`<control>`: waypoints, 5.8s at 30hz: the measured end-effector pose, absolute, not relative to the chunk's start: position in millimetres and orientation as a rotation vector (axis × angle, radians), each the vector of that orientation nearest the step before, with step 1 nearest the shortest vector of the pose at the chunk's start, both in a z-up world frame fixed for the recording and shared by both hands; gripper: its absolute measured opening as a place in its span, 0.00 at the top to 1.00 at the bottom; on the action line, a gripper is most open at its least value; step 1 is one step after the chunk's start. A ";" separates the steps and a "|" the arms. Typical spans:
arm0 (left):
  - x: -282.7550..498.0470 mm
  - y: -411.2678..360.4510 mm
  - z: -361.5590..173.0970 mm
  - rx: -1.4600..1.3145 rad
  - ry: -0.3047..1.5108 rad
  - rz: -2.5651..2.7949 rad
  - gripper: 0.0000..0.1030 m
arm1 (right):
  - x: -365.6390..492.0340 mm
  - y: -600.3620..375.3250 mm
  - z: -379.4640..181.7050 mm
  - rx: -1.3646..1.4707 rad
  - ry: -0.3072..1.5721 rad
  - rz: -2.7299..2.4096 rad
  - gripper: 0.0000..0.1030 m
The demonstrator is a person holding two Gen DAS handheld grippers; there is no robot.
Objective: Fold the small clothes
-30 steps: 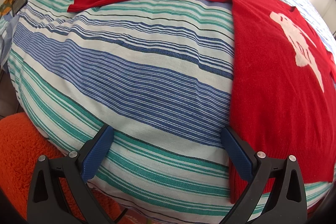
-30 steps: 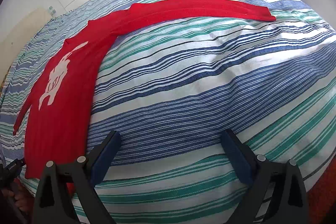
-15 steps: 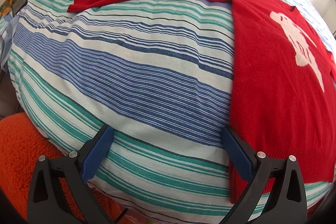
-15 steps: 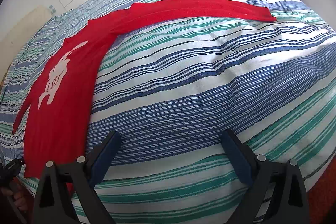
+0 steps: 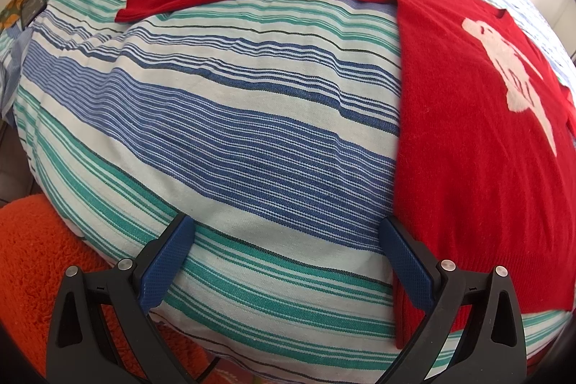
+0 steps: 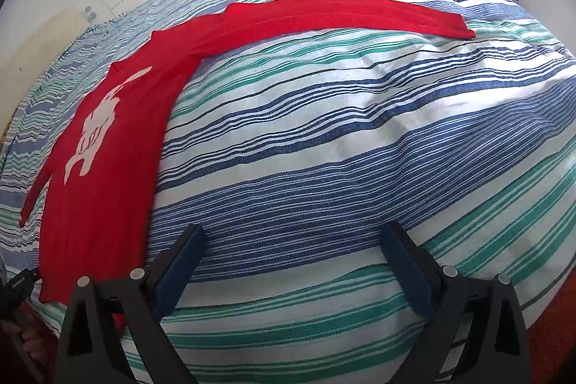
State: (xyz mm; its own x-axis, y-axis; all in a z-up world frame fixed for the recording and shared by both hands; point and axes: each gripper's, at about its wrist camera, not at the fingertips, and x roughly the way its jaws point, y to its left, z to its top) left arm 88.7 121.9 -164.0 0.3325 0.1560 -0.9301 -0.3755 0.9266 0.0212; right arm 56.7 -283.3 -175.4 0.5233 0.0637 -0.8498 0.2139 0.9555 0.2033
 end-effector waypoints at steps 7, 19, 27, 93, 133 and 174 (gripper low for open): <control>89.0 120.3 -163.7 -0.211 1.184 0.352 0.01 | 56.8 -282.2 -175.3 0.289 1.023 -0.091 0.05; 89.2 119.3 -163.6 -0.211 1.184 0.353 0.01 | 56.4 -281.8 -174.9 0.288 1.023 -0.091 0.05; 89.4 118.7 -163.6 -0.211 1.184 0.353 0.01 | 56.6 -280.9 -174.8 0.287 1.023 -0.091 0.05; 72.5 120.5 -159.8 -0.201 1.156 0.375 0.00 | 139.0 -526.5 -181.5 1.153 0.742 -0.288 0.28; 74.6 120.6 -157.7 -0.221 1.154 0.309 0.01 | 310.3 -252.6 -178.4 0.179 1.177 0.081 0.66; 76.0 116.4 -159.4 -0.207 1.155 0.330 0.01 | 129.1 -344.7 -182.9 0.183 0.907 0.002 0.08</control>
